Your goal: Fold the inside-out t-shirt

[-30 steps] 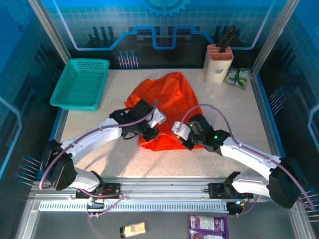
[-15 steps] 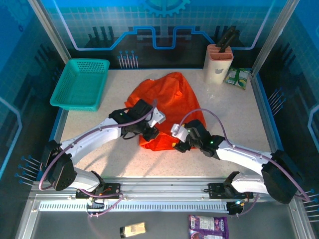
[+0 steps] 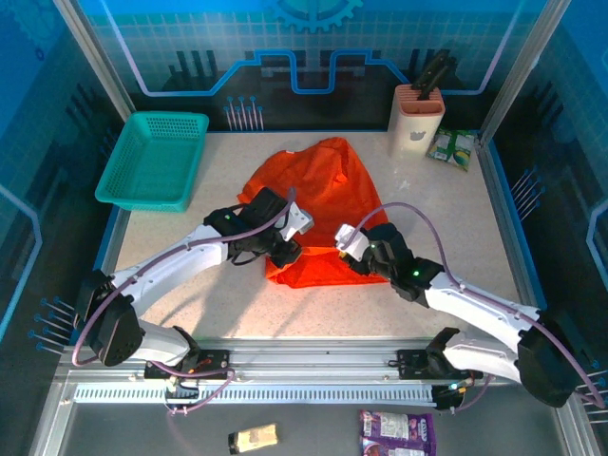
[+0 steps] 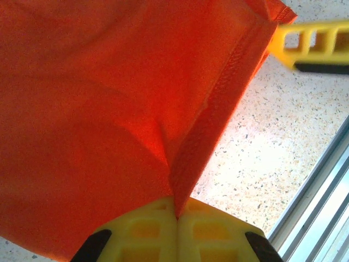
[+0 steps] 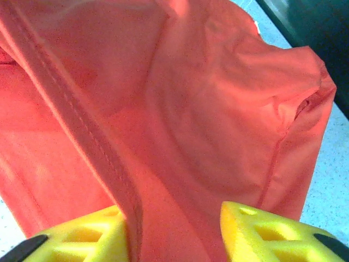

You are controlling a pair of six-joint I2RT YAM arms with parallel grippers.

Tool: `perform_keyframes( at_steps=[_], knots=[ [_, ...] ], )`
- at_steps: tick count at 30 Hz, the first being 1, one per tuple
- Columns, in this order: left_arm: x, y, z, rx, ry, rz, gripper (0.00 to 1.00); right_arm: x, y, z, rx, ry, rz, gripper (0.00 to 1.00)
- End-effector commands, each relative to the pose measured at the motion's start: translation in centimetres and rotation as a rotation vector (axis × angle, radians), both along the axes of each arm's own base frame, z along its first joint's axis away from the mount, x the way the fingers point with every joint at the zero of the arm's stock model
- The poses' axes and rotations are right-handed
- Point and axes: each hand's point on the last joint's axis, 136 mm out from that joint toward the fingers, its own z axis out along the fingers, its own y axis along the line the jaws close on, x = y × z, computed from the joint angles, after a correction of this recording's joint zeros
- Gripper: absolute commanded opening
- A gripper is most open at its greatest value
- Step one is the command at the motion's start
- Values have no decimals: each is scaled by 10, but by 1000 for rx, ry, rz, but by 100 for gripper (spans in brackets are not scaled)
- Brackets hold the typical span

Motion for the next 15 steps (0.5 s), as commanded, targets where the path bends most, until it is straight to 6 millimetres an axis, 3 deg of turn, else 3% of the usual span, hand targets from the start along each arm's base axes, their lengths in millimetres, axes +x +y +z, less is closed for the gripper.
perform_keyframes(
  at_steps=[1,5,8,13,15],
  knots=[
    [0,0,12,-35,-6,-1,0,-9,1,-9,7,75,51,34],
    [0,0,12,-40,-2,-2,0,-19,15,-16,39,161,132,20],
    [-1,0,12,-43,-2,-1,0,-20,17,-19,33,185,141,2],
    [-3,3,-2,-15,11,5,11,-23,17,-6,46,189,155,0],
    [0,3,-14,8,8,29,10,-28,21,1,75,221,179,0]
  ],
)
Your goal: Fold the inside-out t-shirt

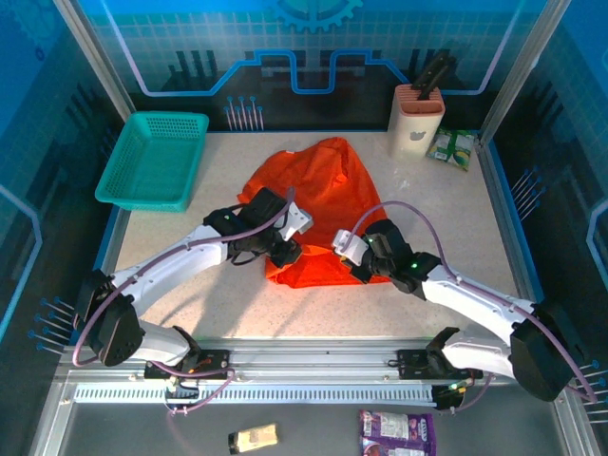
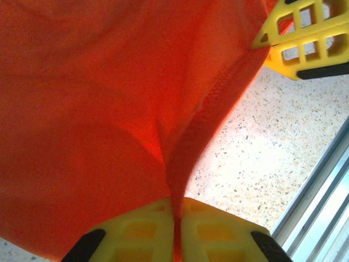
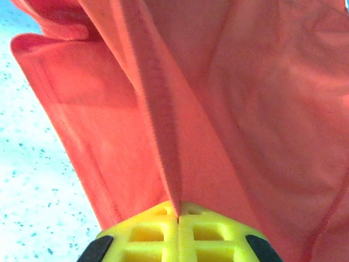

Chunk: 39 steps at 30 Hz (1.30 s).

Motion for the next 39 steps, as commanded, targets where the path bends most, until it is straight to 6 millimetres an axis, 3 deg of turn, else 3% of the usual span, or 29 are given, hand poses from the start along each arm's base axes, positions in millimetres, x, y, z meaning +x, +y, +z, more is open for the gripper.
perform_keyframes(
  at_steps=[1,3,5,14,18,23,32,35,36,39],
  knots=[
    [1,2,-15,23,-2,49,13,-5,8,25,87,45,38,0],
    [2,-9,-20,23,-47,68,32,-6,9,29,160,102,40,0],
    [2,-23,-20,12,-104,76,42,-5,9,34,194,140,27,0],
    [21,-60,-11,-29,-264,120,65,6,6,54,264,233,-57,0],
    [25,-62,-22,19,-261,114,66,10,3,56,262,246,-80,0],
    [35,-40,-31,134,-310,183,61,16,-2,60,254,236,-108,0],
    [26,-35,-16,106,-342,140,35,25,-13,57,232,244,-163,0],
    [24,-36,-13,108,-339,122,34,26,-15,54,229,253,-171,0],
    [25,-36,-12,111,-340,121,35,30,-12,64,241,234,-165,0],
    [26,-33,-7,124,-355,121,36,31,-11,67,245,232,-164,0]
  ],
)
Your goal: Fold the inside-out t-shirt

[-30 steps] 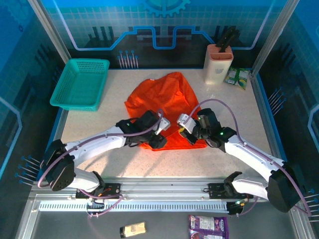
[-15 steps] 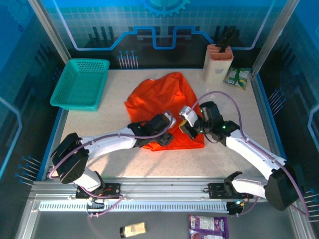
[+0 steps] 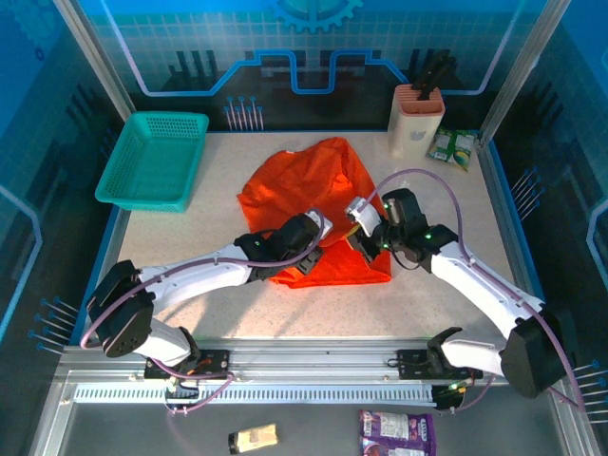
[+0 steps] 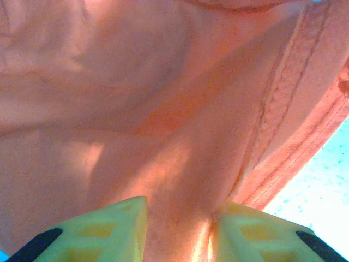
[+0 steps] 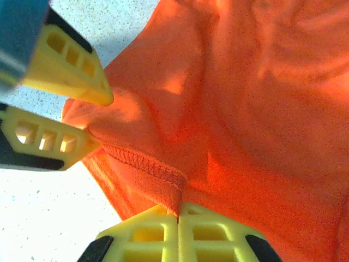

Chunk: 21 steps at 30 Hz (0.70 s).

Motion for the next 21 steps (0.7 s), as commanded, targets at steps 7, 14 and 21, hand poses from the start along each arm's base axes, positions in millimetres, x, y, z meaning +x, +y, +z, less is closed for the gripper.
perform_keyframes(
  at_steps=[7,14,21],
  knots=[
    [-9,-14,14,-24,-5,-79,50,7,4,18,47,9,-14,0],
    [7,-36,31,-47,-147,5,76,10,5,19,84,124,-84,0],
    [42,-14,39,93,-311,196,87,6,5,26,124,235,-162,0]
  ],
)
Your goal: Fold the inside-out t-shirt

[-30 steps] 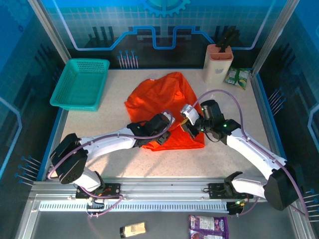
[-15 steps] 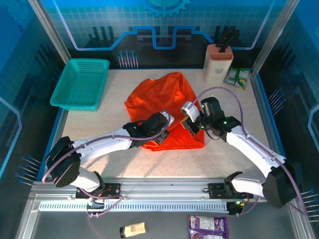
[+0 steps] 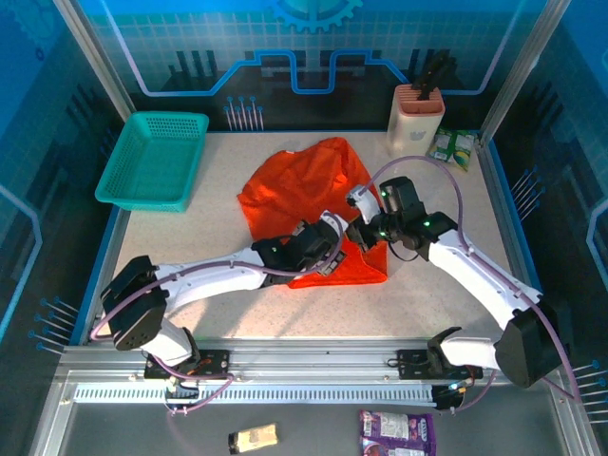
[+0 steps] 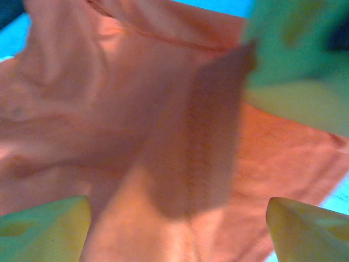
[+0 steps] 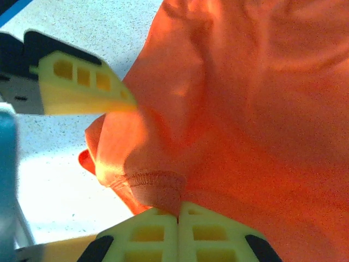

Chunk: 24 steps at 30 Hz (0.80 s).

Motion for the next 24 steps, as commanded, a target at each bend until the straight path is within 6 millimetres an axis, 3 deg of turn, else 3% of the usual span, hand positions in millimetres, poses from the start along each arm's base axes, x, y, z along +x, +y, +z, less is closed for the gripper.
perform_keyframes(
  at_steps=[1,8,15,21,24],
  knots=[
    [26,16,21,54,-143,152,88,-2,-1,9,42,93,-55,0],
    [36,32,17,148,-200,237,91,-5,-1,17,62,113,-75,0],
    [28,38,17,145,-190,245,86,-3,-4,20,48,102,-90,0],
    [14,41,21,146,-162,212,74,1,-6,16,28,107,-102,0],
    [10,45,19,151,-147,203,62,2,-7,15,20,107,-106,0]
  ],
)
